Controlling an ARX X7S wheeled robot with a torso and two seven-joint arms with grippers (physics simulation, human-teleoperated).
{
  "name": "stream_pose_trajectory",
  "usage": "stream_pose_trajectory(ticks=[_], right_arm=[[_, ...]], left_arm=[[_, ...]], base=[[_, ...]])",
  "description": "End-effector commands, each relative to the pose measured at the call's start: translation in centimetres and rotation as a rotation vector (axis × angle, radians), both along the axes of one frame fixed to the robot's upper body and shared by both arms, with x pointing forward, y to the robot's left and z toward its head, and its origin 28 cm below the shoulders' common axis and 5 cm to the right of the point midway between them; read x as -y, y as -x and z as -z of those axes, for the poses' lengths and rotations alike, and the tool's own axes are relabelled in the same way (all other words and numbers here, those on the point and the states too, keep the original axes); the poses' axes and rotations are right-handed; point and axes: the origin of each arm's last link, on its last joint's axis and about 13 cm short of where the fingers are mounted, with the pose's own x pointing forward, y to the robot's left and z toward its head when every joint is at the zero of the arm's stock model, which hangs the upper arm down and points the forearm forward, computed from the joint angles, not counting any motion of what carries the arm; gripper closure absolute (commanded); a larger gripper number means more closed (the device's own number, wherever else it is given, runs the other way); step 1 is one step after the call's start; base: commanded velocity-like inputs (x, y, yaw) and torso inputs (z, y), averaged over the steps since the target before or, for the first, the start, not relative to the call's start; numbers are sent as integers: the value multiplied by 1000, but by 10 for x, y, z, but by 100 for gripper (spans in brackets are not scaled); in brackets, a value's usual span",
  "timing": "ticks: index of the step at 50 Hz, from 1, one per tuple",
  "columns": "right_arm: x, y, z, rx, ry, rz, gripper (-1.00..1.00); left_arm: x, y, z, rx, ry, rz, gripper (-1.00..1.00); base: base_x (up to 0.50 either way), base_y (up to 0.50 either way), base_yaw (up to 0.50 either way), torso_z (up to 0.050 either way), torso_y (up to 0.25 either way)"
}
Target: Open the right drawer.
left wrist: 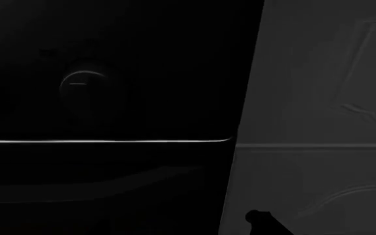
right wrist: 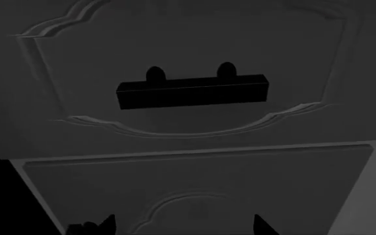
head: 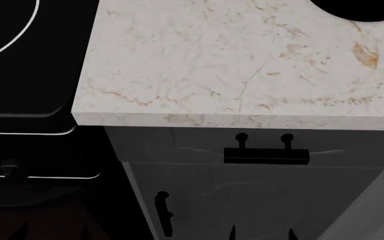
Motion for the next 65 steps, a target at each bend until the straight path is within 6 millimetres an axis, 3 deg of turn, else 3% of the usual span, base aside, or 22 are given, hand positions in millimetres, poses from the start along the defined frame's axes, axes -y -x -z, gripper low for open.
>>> stream_pose_trajectory(ticks=[1, 19, 30, 51, 65], right_arm=[[0, -1, 0, -2, 10, 5, -100], [0, 0, -3, 32, 55, 25, -100], [8, -5, -14, 49, 279, 54, -100], [16, -16, -16, 13, 558, 108, -100], [21, -22, -27, 16, 630, 149, -100]], left_arm=[[1, 0, 0, -5, -9, 1, -100], [0, -1, 1, -18, -13, -2, -100], [0, 1, 0, -16, 7, 2, -100], [0, 1, 1, -32, 10, -10, -100], [0, 0, 1, -39, 9, -13, -100]], base=[[0, 0, 0, 0, 0], [0, 0, 0, 0, 0], [0, 0, 0, 0, 0], [0, 0, 0, 0, 0], [0, 0, 0, 0, 0]])
